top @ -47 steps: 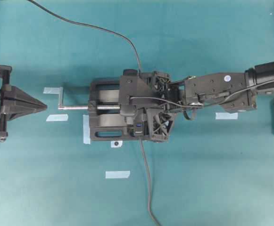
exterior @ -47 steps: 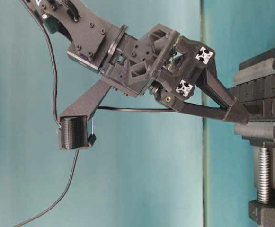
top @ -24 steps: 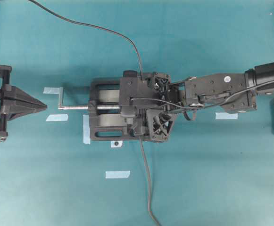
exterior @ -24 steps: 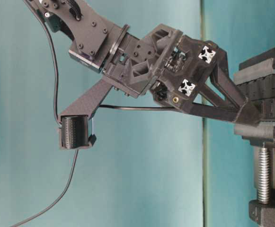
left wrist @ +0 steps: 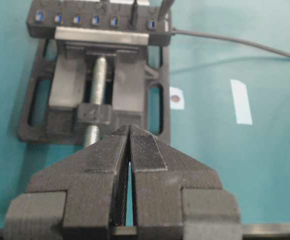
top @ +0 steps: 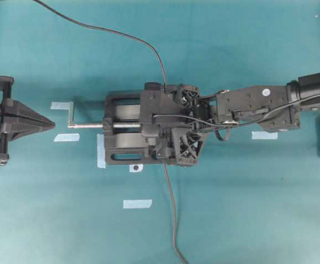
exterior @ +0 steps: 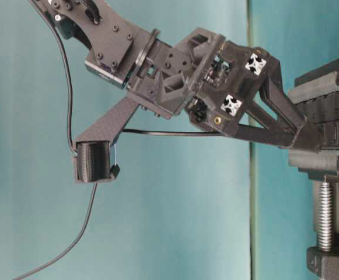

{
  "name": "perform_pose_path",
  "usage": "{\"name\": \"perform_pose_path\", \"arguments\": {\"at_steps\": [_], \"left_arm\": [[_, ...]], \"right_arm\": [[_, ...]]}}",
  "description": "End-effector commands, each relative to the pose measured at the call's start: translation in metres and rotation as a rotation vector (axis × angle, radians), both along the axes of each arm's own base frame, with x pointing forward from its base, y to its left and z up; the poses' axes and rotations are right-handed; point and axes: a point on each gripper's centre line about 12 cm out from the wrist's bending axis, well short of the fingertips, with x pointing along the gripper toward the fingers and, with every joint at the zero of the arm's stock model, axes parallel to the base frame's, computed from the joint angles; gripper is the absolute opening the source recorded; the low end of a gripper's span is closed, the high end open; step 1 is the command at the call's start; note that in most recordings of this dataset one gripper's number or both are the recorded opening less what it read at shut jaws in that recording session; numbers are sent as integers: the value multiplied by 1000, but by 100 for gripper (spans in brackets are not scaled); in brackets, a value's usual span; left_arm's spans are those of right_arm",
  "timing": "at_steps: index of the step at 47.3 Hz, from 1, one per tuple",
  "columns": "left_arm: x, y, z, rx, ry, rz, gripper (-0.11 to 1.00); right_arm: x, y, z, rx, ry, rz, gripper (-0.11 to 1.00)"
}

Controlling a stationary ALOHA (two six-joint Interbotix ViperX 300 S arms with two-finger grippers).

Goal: Insert the USB into the second port from the front of the fixed hub.

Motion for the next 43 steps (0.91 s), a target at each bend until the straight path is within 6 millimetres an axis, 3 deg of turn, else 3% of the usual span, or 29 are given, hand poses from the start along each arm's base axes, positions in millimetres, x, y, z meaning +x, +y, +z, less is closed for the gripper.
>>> {"name": "perform_pose_path", "arguments": {"at_steps": [1, 19, 32, 43], "left_arm": [[3, 0, 6, -1, -18, 2, 0], [3, 0, 5, 0, -17, 2, 0], [2, 0, 7, 0, -26, 2, 0], [2, 0, 9, 0, -32, 0, 0]], "right_arm": [[-1, 1, 21, 5, -55, -4, 85], [-29, -2, 35, 6, -84, -11, 85], [-48, -1, 52, 11, -201, -9, 85], [-64, -2, 52, 12, -224, -11, 85]]}}
